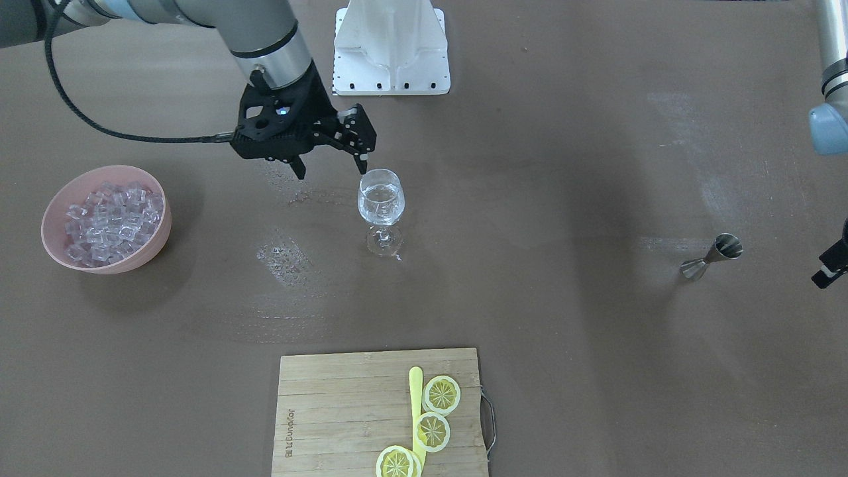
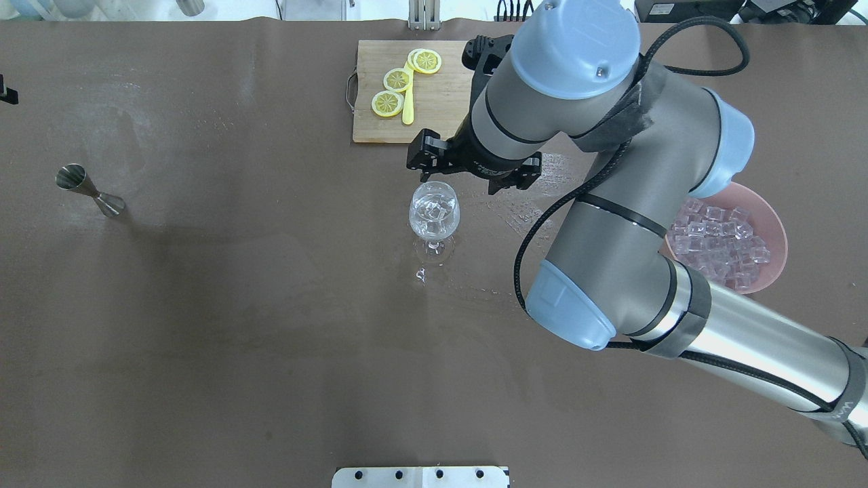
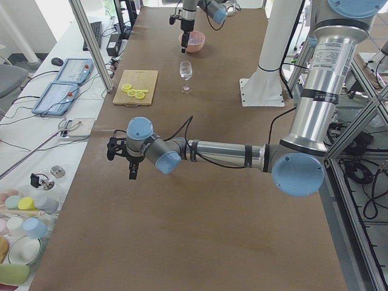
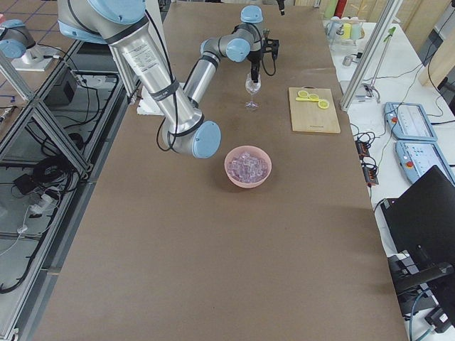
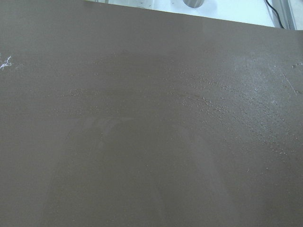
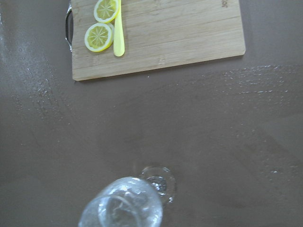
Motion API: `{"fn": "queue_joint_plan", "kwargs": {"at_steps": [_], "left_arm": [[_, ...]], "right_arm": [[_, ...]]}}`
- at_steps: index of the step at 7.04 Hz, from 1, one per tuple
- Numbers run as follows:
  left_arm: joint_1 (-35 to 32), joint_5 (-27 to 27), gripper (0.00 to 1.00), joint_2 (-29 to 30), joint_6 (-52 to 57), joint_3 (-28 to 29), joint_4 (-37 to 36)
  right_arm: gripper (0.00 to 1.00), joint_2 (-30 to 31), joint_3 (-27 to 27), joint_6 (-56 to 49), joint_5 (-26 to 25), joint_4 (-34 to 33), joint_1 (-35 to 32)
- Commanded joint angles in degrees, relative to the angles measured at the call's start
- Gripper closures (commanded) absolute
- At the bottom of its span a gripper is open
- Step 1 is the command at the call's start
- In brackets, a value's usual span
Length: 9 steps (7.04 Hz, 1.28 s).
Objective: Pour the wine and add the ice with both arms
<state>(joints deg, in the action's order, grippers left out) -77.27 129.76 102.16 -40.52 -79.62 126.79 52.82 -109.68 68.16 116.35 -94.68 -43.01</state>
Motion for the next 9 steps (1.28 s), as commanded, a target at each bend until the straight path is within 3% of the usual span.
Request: {"fn": "queue_joint_plan", "kwargs": {"at_steps": [1,3,4,6,7,9], "left_arm": [[-0.07,-0.04,0.02,0.06,0.0,-0.1,-0.4],[-0.25,0.05,0.02,-0.12,0.0,-0.1,-0.84],[-0.34,1.44,0.02,-0.12,0.0,-2.36,-4.84],[-0.86,1.98,0.02,-0.81,0.7,-10.34,-16.52],[-0.87,2.33,0.02,-3.52,1.92,-13.69,-17.09],[-0.95,2.25,0.02,-5.74,15.23,-14.25,-17.19]], "right_arm": [[0.0,11.38,-2.74,-18.14,6.85,0.02,-9.94],[0.0,20.52,-2.3,-36.6,8.01,0.37,-18.29],[0.0,23.17,1.01,-45.83,11.32,0.46,-24.34],[0.0,23.91,11.71,-64.56,12.41,0.46,-33.5],[0.0,23.73,16.81,-72.21,12.93,0.72,-37.72],[0.0,23.64,22.73,-79.47,13.2,0.72,-42.66]]}}
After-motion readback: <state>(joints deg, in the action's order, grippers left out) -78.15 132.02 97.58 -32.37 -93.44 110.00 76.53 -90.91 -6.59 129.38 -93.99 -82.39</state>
